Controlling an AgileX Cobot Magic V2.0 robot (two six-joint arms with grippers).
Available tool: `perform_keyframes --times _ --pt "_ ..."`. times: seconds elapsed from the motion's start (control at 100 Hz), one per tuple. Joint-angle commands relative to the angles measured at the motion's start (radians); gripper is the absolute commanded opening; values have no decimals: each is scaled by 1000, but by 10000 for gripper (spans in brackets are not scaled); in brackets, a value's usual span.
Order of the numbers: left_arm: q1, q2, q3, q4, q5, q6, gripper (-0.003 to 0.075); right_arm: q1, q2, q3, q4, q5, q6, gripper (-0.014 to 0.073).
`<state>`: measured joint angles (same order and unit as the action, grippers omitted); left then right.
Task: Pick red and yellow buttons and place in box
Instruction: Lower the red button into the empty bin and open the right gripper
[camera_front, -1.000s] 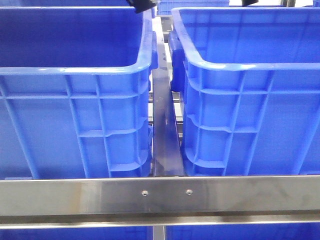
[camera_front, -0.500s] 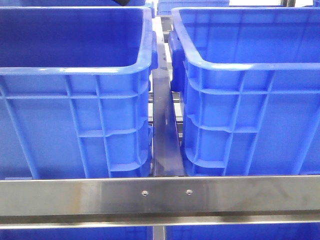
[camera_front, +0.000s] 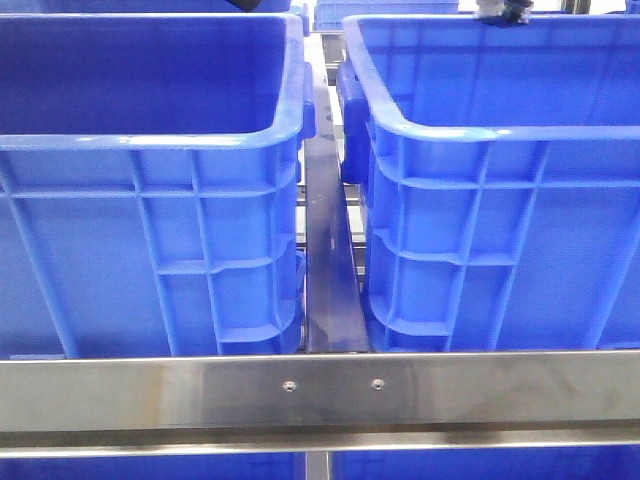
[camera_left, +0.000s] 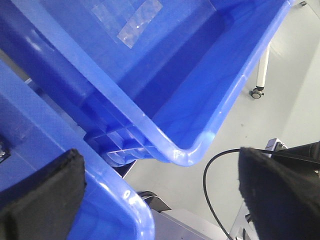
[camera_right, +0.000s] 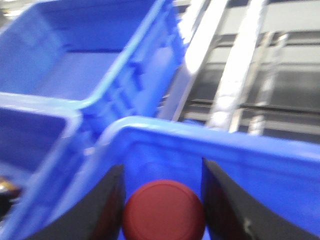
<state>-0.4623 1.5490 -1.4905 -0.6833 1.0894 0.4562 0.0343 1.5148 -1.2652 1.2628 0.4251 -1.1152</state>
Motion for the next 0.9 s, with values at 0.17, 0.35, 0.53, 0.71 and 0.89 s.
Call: perform_keyframes --times 0.17,0.35,0.53,0.71,0.89 --pt "-9 -43 -27 -61 -17 4 589 60 42 -27 36 -307 -111 194" --pt "-9 -43 -27 -69 -18 4 589 83 121 -29 36 -401 -111 194" --pt "-9 -43 -27 -70 -18 4 589 84 198 -38 36 -449 -111 194" --pt "-9 -43 -27 -70 -18 4 587 86 253 -55 36 -456 -111 194" --pt "-9 -43 -27 -70 -18 4 587 90 291 -76 52 -453 -109 194"
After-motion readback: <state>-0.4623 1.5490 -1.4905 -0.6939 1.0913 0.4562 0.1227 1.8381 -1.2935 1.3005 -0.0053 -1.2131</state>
